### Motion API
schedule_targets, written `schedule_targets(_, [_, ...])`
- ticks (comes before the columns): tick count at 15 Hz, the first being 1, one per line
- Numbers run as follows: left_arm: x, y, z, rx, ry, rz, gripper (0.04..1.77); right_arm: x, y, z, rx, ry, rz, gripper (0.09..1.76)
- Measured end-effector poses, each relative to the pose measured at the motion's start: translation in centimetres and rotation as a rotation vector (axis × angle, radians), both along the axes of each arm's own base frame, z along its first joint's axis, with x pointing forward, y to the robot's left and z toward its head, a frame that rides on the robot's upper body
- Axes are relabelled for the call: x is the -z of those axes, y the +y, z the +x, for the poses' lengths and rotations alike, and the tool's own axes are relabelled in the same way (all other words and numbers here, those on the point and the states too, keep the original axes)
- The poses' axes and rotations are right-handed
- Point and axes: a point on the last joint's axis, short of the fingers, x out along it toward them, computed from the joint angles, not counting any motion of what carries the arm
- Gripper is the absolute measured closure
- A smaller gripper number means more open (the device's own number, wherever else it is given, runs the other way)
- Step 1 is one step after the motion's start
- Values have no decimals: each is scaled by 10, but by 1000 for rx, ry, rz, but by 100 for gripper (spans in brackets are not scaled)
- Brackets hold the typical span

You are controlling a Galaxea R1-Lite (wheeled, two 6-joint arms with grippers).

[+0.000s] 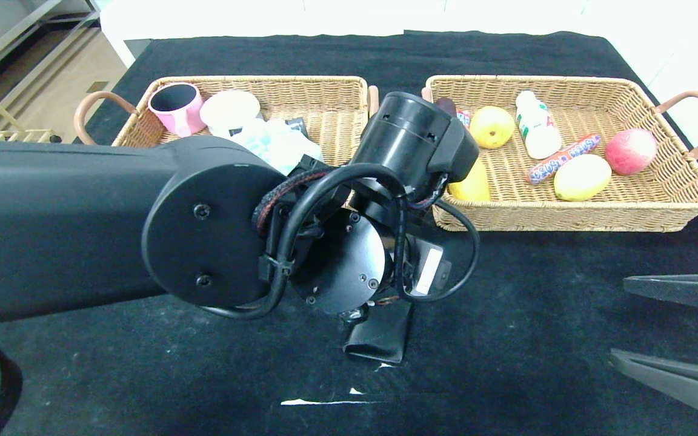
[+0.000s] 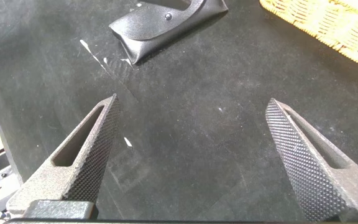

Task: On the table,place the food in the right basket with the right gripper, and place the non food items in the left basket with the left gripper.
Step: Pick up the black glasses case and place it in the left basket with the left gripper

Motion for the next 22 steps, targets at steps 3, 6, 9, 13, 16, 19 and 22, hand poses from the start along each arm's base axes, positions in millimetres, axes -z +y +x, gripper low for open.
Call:
schedule_targets(3, [4,0,1,-7,28,-10,10,1,0,1,0,4,-1,14])
schedule_targets(6, [6,-1,1,-10,41,-13,10,1,0,2,1,10,-2,14])
schedule_targets(9, [10,0,2,-10,63,0,9,3,1,5,2,20,-5,14])
schedule_targets(13, [11,-2,4,-13,63,-2,9,2,-2,7,22,10,-3,14])
schedule_targets(16, [17,-1,6,-22,78,8,9,1,-2,7,26,5,-1,14])
schedule_targets(19, [22,-1,8,-33,88,13,9,1,-3,7,28,5,-1,14])
schedule_targets(22, [27,-3,10,-34,96,26,9,1,-3,7,28,5,-2,14])
